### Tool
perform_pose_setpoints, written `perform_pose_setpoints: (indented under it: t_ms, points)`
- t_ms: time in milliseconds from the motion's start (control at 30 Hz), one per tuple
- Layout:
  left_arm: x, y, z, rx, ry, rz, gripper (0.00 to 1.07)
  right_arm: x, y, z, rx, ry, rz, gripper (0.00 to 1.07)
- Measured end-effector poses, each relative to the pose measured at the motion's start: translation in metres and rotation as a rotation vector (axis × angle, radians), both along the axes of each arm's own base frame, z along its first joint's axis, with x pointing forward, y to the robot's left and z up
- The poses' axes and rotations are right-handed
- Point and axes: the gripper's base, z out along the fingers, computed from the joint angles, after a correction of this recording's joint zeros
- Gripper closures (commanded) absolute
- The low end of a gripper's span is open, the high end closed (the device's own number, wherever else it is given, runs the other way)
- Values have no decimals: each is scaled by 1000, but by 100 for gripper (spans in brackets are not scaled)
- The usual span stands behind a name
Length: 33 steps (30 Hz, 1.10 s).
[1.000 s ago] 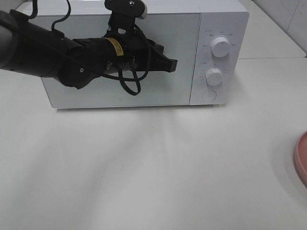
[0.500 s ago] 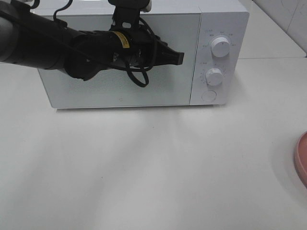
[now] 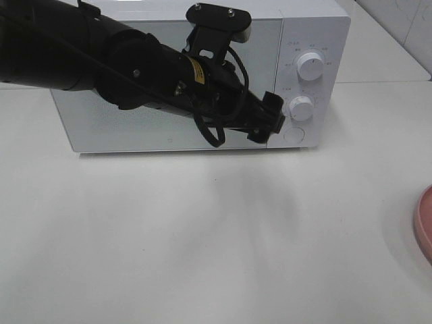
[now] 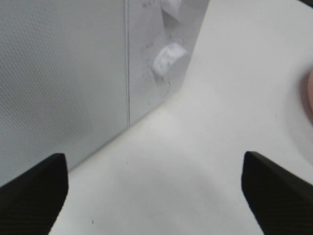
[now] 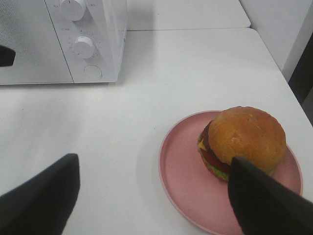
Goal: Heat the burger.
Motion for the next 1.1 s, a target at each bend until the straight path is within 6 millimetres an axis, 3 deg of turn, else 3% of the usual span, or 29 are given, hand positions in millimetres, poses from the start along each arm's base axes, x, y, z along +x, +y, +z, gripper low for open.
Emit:
perform_pose_setpoints:
  t_ms: [167,600,800,1067,1100]
  points:
    - [-15,4,7,78,76,-24,5,0,0,0,0,0,0,32]
    - [-55,42,43,310,312,-43,6,0,0,0,0,0,0,32]
    - [-68,56,43,442,450,-48,6,0,0,0,0,0,0,32]
    - [-63,71,42,464,534,0,6,0,0,0,0,0,0,32]
    - [-57,80,42,454,558,34,6,0,0,0,0,0,0,32]
